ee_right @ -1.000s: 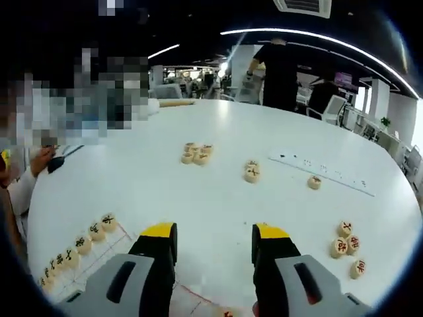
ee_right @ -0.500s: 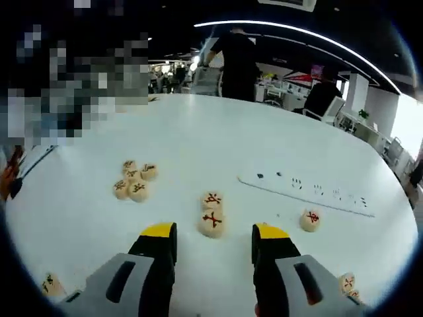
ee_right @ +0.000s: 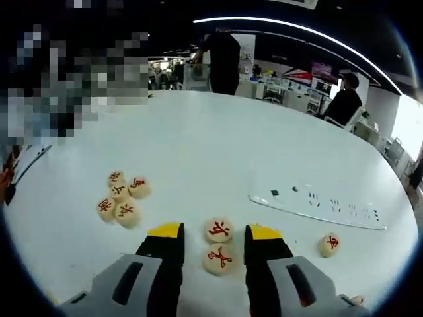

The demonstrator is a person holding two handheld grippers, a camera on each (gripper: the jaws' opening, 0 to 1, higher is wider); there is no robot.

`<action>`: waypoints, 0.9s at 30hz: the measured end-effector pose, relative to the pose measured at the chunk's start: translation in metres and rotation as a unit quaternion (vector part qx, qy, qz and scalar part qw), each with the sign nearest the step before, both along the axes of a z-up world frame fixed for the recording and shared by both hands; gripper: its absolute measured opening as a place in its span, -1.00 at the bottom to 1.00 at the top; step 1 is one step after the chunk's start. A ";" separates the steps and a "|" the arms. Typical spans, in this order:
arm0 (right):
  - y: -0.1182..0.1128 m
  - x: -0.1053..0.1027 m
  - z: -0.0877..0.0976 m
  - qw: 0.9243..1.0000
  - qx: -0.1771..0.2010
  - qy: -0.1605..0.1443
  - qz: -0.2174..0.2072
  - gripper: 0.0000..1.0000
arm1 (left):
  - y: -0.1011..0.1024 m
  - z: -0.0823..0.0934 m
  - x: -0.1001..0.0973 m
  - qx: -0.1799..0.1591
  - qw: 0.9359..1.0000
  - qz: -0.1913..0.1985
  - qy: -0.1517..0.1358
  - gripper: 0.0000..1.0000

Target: Pick up the chess pieces one by one and place each piece onto its starting position on the chessboard, setting the pieces on their correct points until all the chess pieces are arranged in the starting layout

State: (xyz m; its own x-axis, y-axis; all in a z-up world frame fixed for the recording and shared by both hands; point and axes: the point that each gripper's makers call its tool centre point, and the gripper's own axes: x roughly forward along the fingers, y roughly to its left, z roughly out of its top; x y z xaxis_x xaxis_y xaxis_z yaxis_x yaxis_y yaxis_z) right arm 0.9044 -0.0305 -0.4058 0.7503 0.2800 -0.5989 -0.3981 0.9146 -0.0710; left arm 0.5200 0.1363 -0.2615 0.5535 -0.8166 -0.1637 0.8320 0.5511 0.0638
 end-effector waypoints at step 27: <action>-0.044 -0.163 0.072 0.990 0.033 -0.047 0.130 -0.62 | -0.007 0.005 -0.011 -0.001 1.000 -0.013 -0.008 -0.23</action>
State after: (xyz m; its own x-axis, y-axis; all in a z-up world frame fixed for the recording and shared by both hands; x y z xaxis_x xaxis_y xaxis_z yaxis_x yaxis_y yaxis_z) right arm 0.7415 -0.0749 -0.3341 0.6988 0.5070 -0.5046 -0.6153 0.7858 -0.0625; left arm 0.5094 0.1288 -0.2568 0.5343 -0.8314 -0.1526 0.8451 0.5292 0.0756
